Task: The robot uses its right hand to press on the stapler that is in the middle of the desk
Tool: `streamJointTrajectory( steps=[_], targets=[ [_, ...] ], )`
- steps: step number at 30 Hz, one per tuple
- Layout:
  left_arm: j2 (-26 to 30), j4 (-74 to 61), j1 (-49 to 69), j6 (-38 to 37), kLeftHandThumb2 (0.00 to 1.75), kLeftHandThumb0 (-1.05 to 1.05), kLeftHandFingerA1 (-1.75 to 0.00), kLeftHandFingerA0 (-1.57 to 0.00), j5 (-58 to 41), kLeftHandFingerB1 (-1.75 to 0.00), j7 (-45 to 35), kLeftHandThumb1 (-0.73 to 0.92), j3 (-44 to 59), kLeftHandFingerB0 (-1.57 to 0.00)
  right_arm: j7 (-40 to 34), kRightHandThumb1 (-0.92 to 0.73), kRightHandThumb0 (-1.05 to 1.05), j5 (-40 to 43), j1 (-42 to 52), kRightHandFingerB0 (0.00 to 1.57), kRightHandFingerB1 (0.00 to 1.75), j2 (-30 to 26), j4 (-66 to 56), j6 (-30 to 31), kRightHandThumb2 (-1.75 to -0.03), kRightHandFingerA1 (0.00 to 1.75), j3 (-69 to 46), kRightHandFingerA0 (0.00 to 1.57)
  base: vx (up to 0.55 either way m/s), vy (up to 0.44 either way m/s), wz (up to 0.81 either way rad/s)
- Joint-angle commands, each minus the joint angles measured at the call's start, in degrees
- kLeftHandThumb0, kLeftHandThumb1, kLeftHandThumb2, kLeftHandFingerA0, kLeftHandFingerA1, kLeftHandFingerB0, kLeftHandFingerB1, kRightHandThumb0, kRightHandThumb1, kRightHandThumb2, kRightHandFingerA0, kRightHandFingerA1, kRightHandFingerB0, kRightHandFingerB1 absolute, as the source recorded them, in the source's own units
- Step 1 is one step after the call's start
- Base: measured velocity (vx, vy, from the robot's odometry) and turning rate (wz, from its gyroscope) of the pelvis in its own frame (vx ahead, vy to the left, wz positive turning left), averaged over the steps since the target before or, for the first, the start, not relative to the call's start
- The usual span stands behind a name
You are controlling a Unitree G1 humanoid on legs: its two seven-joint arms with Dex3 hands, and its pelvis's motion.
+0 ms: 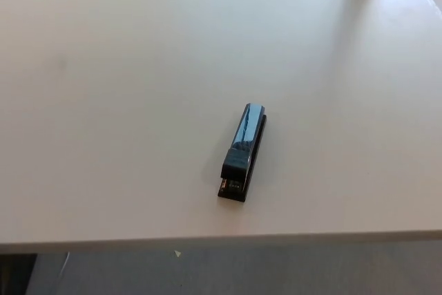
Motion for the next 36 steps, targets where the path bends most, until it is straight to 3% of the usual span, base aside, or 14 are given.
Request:
streamJointTrajectory(
  steps=[1, 2, 3, 6, 10, 11, 12, 16, 18, 19, 21, 22, 23, 36],
  targets=[
    [3.1, 1.2, -0.9, -8.7, 1.16, -0.83, -0.55, -0.16, -3.2, -0.33, -4.7, 0.82, 3.6, -0.01, 3.6, -0.90, -0.92, 3.5, -0.4, 0.12, 0.30, 0.1, 1.3, -11.9, -0.68, 0.42, -3.4, 0.12, 0.00, 0.000, 0.00],
    [3.2, 1.1, -0.8, -9.3, 1.16, -0.77, -0.53, -0.13, -3.2, -0.35, -5.3, 0.79, 3.8, -0.05, 3.8, -0.71, -0.91, 3.4, -0.3, 0.00, 0.36, 0.0, 1.2, -12.3, -1.14, 0.52, -3.4, 0.09, 0.00, 0.000, 0.00],
    [3.5, 0.9, -0.7, -9.7, 0.89, -0.79, -0.45, -0.11, -3.3, -0.28, -5.7, 0.92, 4.2, -0.06, 4.1, -0.64, -0.80, 3.3, 0.2, 0.00, 0.39, -0.4, 1.0, -12.8, -1.11, 0.52, -3.5, 0.10, 0.00, 0.000, 0.00],
    [4.1, -0.5, 0.1, -11.3, 0.85, -0.80, -0.43, -0.11, -4.3, -0.31, -6.9, 0.92, 5.7, -0.08, 5.6, -0.70, -0.90, 3.5, 0.7, 0.02, 0.36, -1.6, 1.0, -14.7, -1.13, 0.51, -4.3, 0.11, 0.00, 0.000, 0.00],
    [4.9, -1.6, 1.2, -13.0, 0.77, -0.78, -0.38, -0.08, -4.3, -0.31, -8.9, 0.92, 6.3, -0.08, 5.7, -0.39, -0.39, 3.6, 1.2, 0.00, 0.50, -2.8, 0.8, -17.3, -1.05, 0.51, -5.2, 0.02, 0.00, 0.000, 0.00],
    [5.1, -1.6, 1.4, -13.6, 1.16, -0.81, -0.45, 0.00, -5.4, -0.40, -10.5, 0.76, 7.3, -0.13, 7.6, -0.87, -0.89, 6.2, 1.5, 0.14, 0.29, -2.6, 0.5, -17.9, -0.67, 0.42, -7.5, 0.17, 0.00, 0.000, 0.00],
    [5.2, -1.8, 1.4, -13.8, 0.82, -0.83, -0.44, -0.11, -5.3, -0.33, -10.7, 0.92, 7.4, -0.10, 6.2, -0.88, -0.89, 5.7, 1.4, 0.16, 0.29, -2.9, 0.5, -18.1, -0.67, 0.43, -7.5, 0.22, 0.00, 0.000, 0.00],
    [5.8, -2.7, 2.2, -15.2, 0.78, -0.81, -0.39, -0.08, -6.0, -0.32, -12.4, 0.92, 8.3, -0.07, 5.3, -0.88, -0.89, 7.8, 0.9, 0.18, 0.31, -4.3, 0.7, -18.5, -0.67, 0.45, -11.1, 0.26, 0.00, 0.000, 0.00],
    [5.9, -4.0, 2.8, -16.5, 0.78, -0.78, -0.36, -0.07, -6.9, -0.31, -13.7, 0.92, 9.1, -0.07, 4.3, -0.69, -0.85, 9.5, 0.2, 0.14, 0.45, -5.5, 0.8, -18.6, -1.07, 0.54, -14.3, 0.23, 0.00, 0.000, 0.00],
    [5.9, -4.2, 2.8, -16.0, 0.78, -0.78, -0.35, -0.06, -7.3, -0.29, -14.4, 0.92, 9.4, -0.06, 4.3, -0.89, -0.86, 10.8, -0.1, 0.23, 0.33, -5.7, 0.7, -18.3, -0.66, 0.49, -16.0, 0.33, 0.00, 0.000, 0.00],
    [5.8, -4.8, 2.9, -15.1, 0.77, -0.78, -0.34, -0.06, -7.9, -0.28, -15.0, 0.92, 9.8, -0.06, 4.2, -0.89, -0.83, 12.3, -0.1, 0.30, 0.37, -6.5, 0.5, -19.8, -0.67, 0.64, -18.7, 0.39, 0.00, 0.000, 0.00],
    [5.9, -5.1, 2.8, -15.0, 0.77, -0.79, -0.34, -0.07, -8.0, -0.27, -15.1, 0.92, 10.0, -0.06, 4.3, -0.70, -0.80, 13.3, -0.5, 0.27, 0.51, -7.0, 0.3, -20.3, -1.09, 0.67, -20.2, 0.40, 0.00, 0.000, 0.00],
    [5.5, -5.6, 2.7, -14.9, 0.75, -0.78, -0.34, -0.07, -8.8, -0.28, -15.4, 0.92, 10.6, -0.06, 6.1, -0.88, -0.83, 15.3, -0.8, 0.37, 0.46, -7.3, 0.1, -20.6, -0.67, 0.78, -22.5, 0.43, 0.00, 0.000, 0.00],
    [3.2, -10.5, 2.5, -15.4, 0.75, -0.77, -0.38, -0.08, -9.8, -0.31, -16.0, 0.92, 11.0, -0.07, 8.1, -0.89, -0.82, 25.4, -4.1, 0.40, 0.56, -10.1, -11.3, -25.6, -0.67, 0.97, -36.8, 0.46, 0.00, 0.000, 0.00]
  ],
)
